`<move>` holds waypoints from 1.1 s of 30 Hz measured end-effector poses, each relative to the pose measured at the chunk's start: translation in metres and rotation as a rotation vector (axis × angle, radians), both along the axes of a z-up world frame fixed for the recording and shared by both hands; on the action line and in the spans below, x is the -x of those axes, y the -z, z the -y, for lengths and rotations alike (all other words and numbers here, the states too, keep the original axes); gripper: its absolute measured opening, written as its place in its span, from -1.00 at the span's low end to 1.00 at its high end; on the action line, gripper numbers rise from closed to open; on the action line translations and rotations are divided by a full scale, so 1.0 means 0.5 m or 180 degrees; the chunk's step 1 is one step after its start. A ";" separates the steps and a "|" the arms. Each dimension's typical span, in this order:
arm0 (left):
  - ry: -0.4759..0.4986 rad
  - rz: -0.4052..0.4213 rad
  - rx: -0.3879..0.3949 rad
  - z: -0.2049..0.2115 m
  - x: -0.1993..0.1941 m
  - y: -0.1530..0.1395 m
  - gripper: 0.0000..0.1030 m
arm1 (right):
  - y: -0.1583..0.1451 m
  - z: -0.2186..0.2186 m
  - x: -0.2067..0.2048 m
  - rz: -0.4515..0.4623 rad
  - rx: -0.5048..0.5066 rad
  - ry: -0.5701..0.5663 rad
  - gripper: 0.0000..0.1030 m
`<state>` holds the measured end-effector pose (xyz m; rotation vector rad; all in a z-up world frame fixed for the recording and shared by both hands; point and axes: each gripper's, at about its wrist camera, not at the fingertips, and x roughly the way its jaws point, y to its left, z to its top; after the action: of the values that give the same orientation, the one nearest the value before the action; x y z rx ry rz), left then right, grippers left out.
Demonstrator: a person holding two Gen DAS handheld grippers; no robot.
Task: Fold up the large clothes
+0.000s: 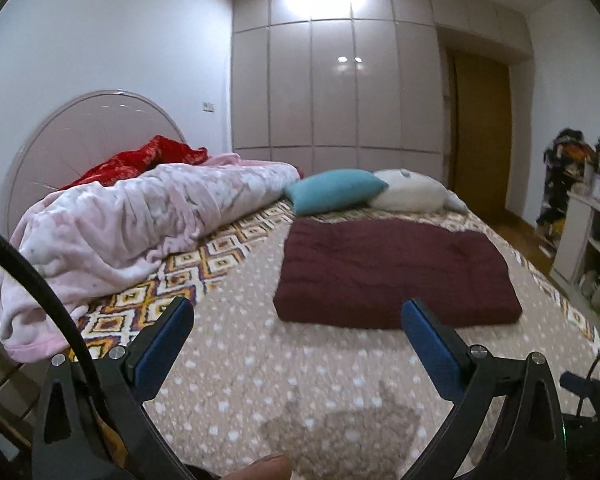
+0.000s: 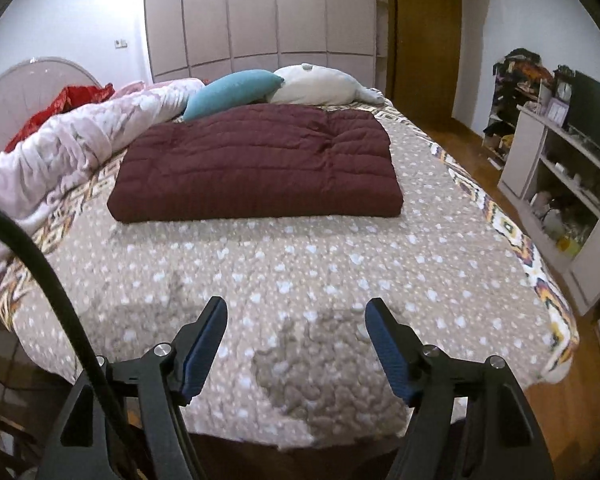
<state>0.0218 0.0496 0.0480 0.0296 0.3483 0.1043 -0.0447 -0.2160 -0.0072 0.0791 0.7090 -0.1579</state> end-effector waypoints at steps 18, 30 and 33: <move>0.0184 -0.0744 -0.0053 0.031 -0.018 0.108 1.00 | 0.028 -0.002 0.018 -0.0105 0.0082 0.0244 0.48; 0.0246 -0.0949 -0.0099 0.044 -0.027 0.140 1.00 | 0.040 -0.017 0.018 -0.0129 0.0202 0.0252 0.51; 0.0268 -0.1002 -0.0082 0.045 -0.031 0.146 1.00 | 0.045 -0.019 0.016 -0.0169 0.0215 0.0261 0.51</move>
<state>0.0371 0.0272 -0.0249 0.0865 0.6595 0.0201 -0.0527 -0.2063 -0.0296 0.0397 0.7531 -0.2631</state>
